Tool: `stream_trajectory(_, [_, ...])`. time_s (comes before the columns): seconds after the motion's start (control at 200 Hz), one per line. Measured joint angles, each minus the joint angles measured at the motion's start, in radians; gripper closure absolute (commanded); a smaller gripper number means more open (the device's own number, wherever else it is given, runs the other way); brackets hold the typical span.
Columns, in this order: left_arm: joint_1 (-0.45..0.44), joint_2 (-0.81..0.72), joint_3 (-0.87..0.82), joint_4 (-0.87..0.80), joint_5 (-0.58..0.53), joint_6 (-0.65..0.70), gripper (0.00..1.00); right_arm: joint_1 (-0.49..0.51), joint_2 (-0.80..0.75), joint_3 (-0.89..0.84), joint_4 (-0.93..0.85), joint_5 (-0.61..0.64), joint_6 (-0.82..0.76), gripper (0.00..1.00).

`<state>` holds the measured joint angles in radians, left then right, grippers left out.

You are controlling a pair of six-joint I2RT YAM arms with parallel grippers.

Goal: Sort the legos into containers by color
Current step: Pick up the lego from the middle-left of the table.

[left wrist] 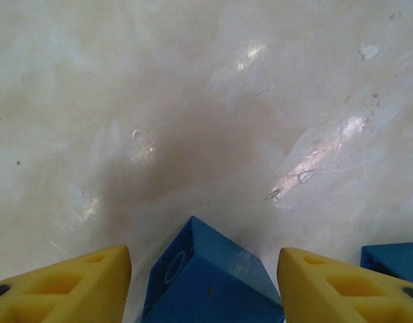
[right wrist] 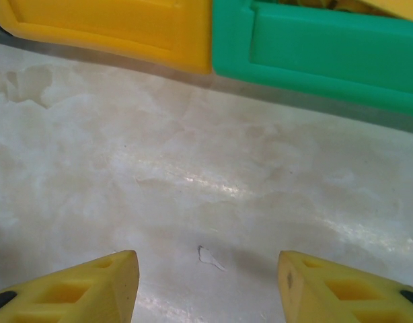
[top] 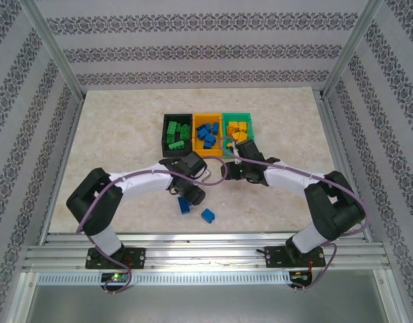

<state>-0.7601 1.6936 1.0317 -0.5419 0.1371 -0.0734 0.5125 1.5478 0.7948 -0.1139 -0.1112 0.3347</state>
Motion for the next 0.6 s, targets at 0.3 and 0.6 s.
stream_trajectory(0.3, [0.000, 0.084, 0.042, -0.062, -0.018, 0.042, 0.44, 0.000, -0.005, -0.011, 0.007, 0.003, 0.002, 0.43])
stream_trajectory(0.6, [0.000, 0.085, 0.054, -0.078, -0.018, 0.042, 0.58, 0.000, -0.010, -0.018, 0.016, 0.006, 0.003, 0.42])
